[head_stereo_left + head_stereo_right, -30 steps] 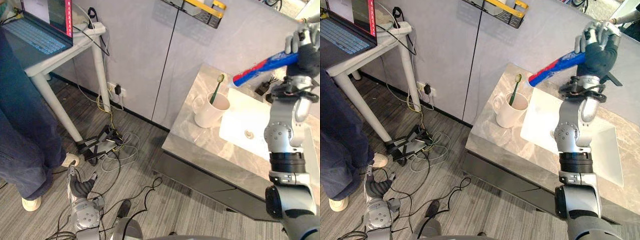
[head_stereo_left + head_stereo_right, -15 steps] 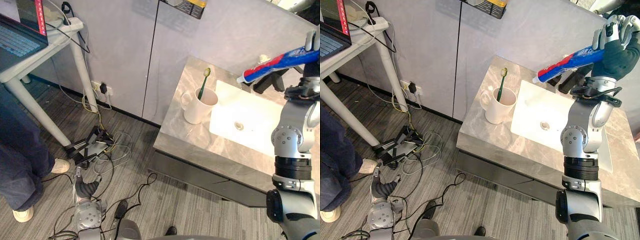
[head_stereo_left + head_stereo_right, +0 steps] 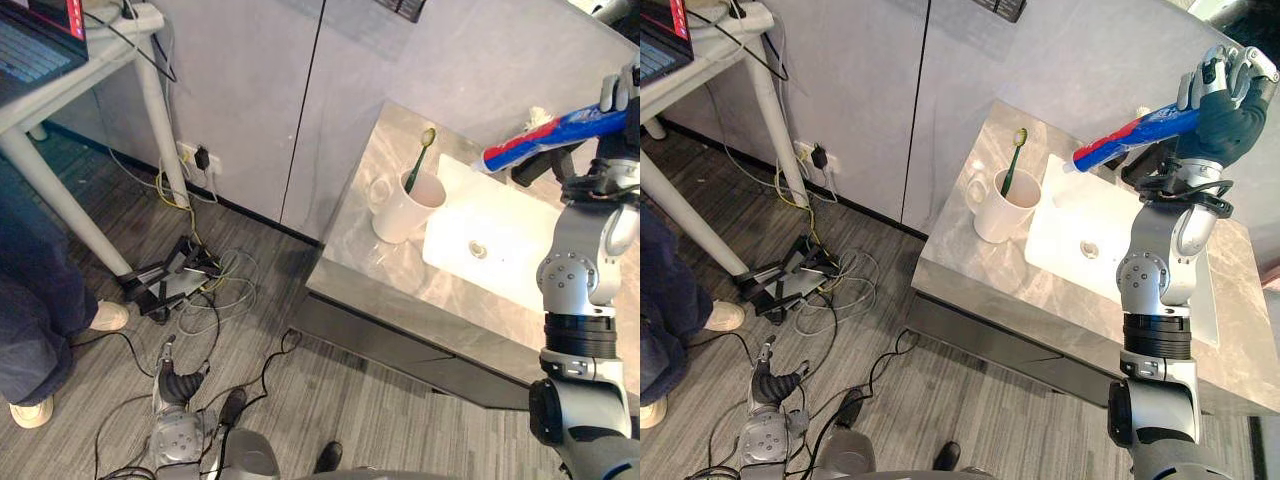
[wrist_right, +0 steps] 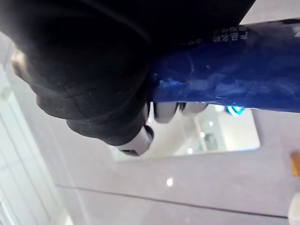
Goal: Organize washtable
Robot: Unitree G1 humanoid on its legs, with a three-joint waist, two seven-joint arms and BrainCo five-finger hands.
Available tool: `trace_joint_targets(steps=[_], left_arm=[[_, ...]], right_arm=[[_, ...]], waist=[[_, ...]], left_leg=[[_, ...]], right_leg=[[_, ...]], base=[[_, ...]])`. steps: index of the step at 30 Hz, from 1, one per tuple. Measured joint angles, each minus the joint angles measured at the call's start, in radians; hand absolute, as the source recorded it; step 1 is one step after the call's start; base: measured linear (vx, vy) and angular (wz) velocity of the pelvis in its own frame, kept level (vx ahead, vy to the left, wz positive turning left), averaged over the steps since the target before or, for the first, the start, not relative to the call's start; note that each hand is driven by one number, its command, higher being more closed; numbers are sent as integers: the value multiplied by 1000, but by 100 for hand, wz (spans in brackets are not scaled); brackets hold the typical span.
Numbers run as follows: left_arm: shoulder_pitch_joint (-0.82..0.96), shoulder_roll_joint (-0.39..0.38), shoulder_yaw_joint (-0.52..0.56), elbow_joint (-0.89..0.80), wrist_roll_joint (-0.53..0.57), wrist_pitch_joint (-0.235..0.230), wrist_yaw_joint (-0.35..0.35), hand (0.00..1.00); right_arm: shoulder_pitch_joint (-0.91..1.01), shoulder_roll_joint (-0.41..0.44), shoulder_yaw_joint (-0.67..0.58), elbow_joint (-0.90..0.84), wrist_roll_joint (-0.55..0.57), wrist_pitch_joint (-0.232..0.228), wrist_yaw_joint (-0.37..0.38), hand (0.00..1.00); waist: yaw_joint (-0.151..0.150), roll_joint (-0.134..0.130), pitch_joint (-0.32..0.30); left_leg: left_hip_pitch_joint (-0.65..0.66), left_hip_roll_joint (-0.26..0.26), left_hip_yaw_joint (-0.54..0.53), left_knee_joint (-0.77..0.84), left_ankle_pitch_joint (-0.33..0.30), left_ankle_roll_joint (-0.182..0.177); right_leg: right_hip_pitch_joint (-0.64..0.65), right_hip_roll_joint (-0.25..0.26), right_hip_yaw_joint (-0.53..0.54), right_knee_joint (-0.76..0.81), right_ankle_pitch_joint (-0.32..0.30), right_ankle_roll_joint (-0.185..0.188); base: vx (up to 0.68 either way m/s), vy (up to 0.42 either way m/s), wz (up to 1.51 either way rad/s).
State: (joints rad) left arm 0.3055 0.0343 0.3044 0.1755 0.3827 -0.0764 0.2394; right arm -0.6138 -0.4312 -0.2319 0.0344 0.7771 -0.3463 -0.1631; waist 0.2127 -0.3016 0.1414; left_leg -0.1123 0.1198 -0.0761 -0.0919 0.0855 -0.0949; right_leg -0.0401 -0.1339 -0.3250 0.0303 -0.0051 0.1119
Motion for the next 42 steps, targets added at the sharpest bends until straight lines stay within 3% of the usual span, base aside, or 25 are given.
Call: trace_joint_targets(steps=[10,23,28,42], left_arm=[[-11,18,4,25,-22,-2,0,0],[-16,22,17,27,-70,-3,0,0],[-22,28,17,26,-70,-9,0,0],[-22,28,23,25,-94,-9,0,0]], right_arm=[[9,24,8,-1,-2,2,-12,100],[12,23,8,-13,-8,3,-21,100],[11,24,9,-22,-34,2,-30,100],[15,32,90,-83,-44,5,-28,100]], waist=[[24,-34,35],[23,-67,64],[24,-92,91],[23,-100,103]], left_leg=[[-25,10,-4,0,2,-2],[-61,19,-14,15,1,-3],[-67,21,-15,23,-2,-7],[-73,22,-17,25,-4,-8]], right_leg=[[-21,11,-2,0,7,-1],[-47,20,-4,0,28,4],[-50,22,-2,0,28,4],[-55,24,-3,0,28,4]], base=[[-2,-4,1],[5,2,1],[-23,-4,-2],[-9,-2,0]])
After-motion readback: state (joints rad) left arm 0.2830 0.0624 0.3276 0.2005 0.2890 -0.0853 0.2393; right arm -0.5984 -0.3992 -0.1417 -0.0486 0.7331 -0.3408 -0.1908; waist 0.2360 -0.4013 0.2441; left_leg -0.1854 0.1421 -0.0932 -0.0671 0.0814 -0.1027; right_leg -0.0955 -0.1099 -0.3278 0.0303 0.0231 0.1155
